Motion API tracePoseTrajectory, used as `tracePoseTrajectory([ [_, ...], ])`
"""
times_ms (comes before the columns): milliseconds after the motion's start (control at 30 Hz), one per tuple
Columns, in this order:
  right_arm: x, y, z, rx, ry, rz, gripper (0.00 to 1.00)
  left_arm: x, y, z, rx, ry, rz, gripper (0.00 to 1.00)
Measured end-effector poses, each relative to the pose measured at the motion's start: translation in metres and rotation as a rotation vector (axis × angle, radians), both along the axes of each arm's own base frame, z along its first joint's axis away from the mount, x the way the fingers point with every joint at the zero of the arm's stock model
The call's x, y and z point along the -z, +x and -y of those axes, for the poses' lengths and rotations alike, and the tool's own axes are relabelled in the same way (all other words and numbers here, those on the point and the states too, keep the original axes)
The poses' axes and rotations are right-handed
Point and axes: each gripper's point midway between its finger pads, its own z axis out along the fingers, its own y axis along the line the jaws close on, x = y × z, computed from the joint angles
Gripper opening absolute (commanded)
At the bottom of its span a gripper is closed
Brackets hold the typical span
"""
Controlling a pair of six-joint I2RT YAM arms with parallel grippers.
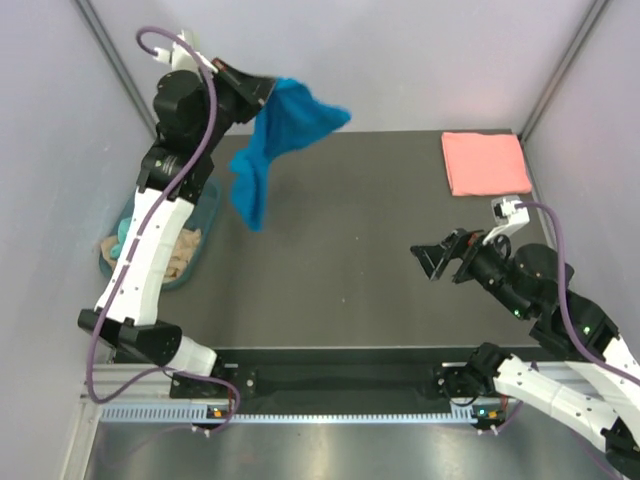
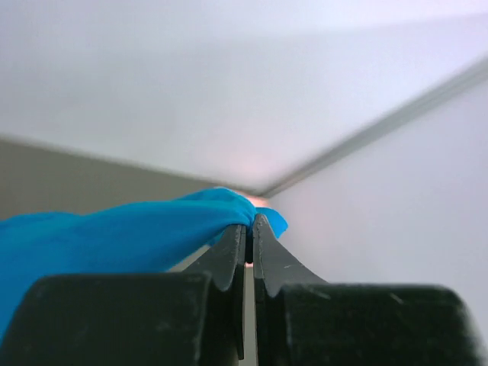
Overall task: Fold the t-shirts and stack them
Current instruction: Move the tshirt to the center of the board
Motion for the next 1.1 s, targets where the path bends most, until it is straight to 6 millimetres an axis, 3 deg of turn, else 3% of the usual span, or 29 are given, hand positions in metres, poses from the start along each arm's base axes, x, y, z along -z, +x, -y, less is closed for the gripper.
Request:
tracePoseTrajectory([
  [67, -0.007, -0.001, 0.001, -0.001, 0.001, 0.014, 1.00, -0.046, -0.022, 0.018, 0.081, -0.056, 0.121, 0.00],
  [133, -0.014, 0.000, 0.003, 0.003, 0.004, 0.029, 1.00, -0.071, -0.049, 0.039, 0.181, -0.090, 0.198, 0.00],
  [200, -0.020, 0.000, 0.005, 0.013, 0.009, 0.040, 1.00, -0.074, -0.078, 0.064, 0.293, -0.108, 0.227, 0.00],
  [267, -0.022, 0.003, 0.007, 0.029, 0.008, 0.045, 1.00, -0.046, -0.098, 0.086, 0.394, -0.106, 0.193, 0.00],
  [300, -0.020, 0.004, 0.007, 0.038, 0.003, 0.041, 1.00, -0.026, -0.104, 0.094, 0.428, -0.098, 0.161, 0.00],
  [333, -0.018, 0.006, 0.008, 0.045, -0.005, 0.034, 1.00, 0.006, -0.107, 0.102, 0.458, -0.080, 0.101, 0.04],
  [367, -0.013, 0.008, 0.007, 0.056, -0.019, 0.019, 1.00, 0.040, -0.108, 0.107, 0.476, -0.061, 0.041, 0.19],
  [433, -0.004, 0.013, 0.005, 0.070, -0.042, -0.009, 1.00, 0.125, -0.107, 0.112, 0.480, 0.008, -0.146, 0.30],
  [467, 0.004, 0.017, 0.003, 0.077, -0.059, -0.028, 1.00, 0.185, -0.109, 0.110, 0.460, 0.061, -0.281, 0.34],
  [500, 0.012, 0.020, 0.001, 0.083, -0.072, -0.048, 1.00, 0.232, -0.115, 0.102, 0.434, 0.111, -0.397, 0.47],
  [567, 0.037, 0.025, -0.003, 0.097, -0.113, -0.105, 0.98, 0.318, -0.138, 0.074, 0.361, 0.235, -0.613, 0.60],
  [600, 0.050, 0.027, -0.005, 0.104, -0.136, -0.133, 0.97, 0.349, -0.152, 0.057, 0.321, 0.291, -0.706, 0.67],
  [667, 0.083, 0.033, -0.008, 0.127, -0.191, -0.204, 0.94, 0.383, -0.172, 0.028, 0.249, 0.385, -0.801, 0.74],
  [767, 0.124, 0.044, -0.004, 0.182, -0.277, -0.298, 0.84, 0.381, -0.177, 0.003, 0.170, 0.444, -0.770, 0.76],
  [867, 0.157, 0.069, 0.011, 0.276, -0.313, -0.388, 0.75, 0.361, -0.157, 0.001, 0.143, 0.434, -0.668, 0.74],
  [1000, 0.178, 0.110, 0.030, 0.338, -0.237, -0.450, 0.71, 0.354, -0.120, 0.028, 0.211, 0.435, -0.618, 0.72],
  [1100, 0.193, 0.138, 0.025, 0.296, -0.187, -0.479, 0.69, 0.354, -0.080, 0.058, 0.271, 0.463, -0.601, 0.71],
])
